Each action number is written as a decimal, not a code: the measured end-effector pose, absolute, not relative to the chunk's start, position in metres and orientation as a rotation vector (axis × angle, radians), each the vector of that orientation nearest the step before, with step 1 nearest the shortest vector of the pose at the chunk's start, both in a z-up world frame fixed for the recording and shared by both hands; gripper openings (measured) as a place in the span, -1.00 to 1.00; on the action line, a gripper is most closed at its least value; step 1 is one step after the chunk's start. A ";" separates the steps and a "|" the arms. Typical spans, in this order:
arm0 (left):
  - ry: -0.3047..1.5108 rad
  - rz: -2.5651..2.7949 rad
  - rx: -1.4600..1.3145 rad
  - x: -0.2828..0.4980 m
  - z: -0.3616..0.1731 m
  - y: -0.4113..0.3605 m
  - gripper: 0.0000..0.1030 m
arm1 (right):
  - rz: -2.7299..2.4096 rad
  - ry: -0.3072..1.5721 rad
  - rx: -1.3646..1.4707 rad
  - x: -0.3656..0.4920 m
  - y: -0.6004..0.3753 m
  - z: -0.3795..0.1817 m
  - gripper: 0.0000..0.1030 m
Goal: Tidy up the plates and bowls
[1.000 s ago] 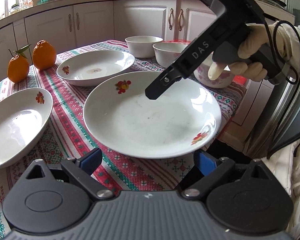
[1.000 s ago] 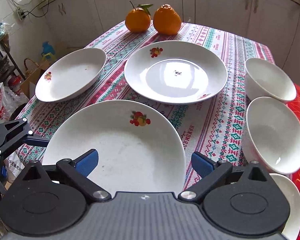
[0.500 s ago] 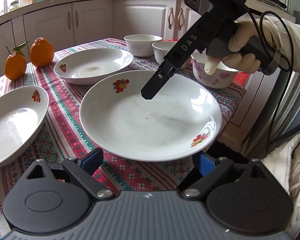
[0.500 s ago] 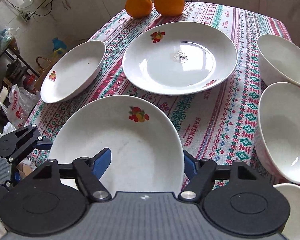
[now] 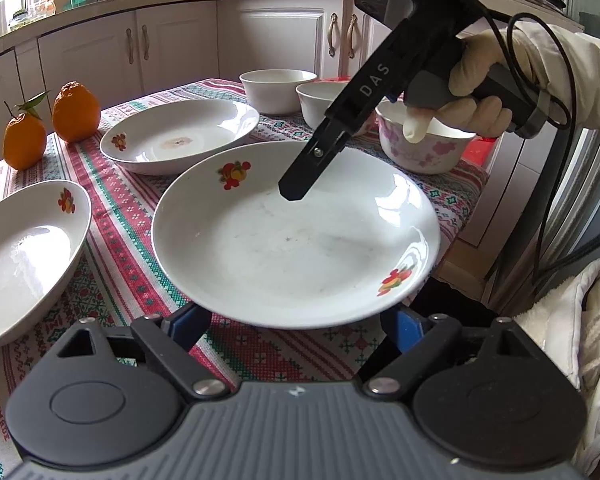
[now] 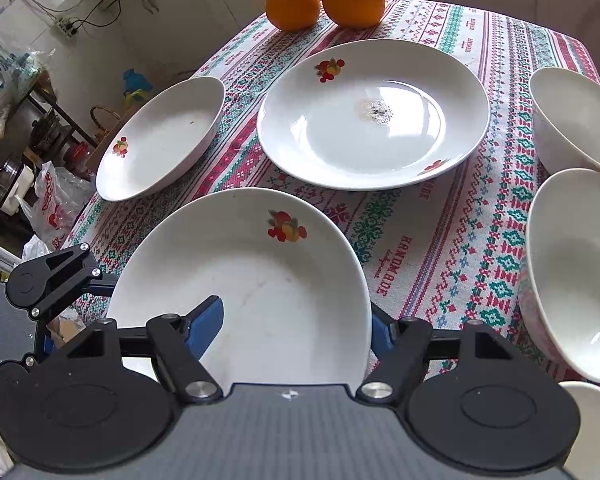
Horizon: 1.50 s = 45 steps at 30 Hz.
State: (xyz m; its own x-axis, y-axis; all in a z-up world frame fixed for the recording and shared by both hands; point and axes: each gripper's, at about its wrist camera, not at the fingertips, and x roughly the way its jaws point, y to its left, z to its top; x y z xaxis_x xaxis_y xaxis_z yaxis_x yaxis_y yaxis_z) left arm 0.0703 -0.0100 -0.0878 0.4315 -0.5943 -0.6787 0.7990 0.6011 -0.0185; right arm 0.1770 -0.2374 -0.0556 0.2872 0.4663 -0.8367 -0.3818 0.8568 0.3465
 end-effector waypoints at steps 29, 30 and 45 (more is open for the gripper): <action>0.660 -0.810 0.304 0.074 -0.057 0.031 0.76 | 0.660 1.064 0.011 0.192 -0.188 -0.023 0.58; 0.659 -0.802 0.301 0.075 -0.055 0.034 0.76 | 0.667 1.061 0.006 0.195 -0.184 -0.021 0.58; 0.668 -0.622 0.268 0.102 -0.043 0.094 0.76 | 0.822 1.018 -0.062 0.252 -0.100 -0.014 0.58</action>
State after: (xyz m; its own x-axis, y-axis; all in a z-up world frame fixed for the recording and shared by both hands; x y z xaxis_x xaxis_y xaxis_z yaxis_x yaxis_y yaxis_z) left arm 0.1016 0.0945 -0.0433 0.6139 -0.4496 -0.6488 0.6153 0.7874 0.0365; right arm 0.2516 -0.1001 -0.0142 0.2593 0.5794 -0.7727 -0.6337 0.7058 0.3166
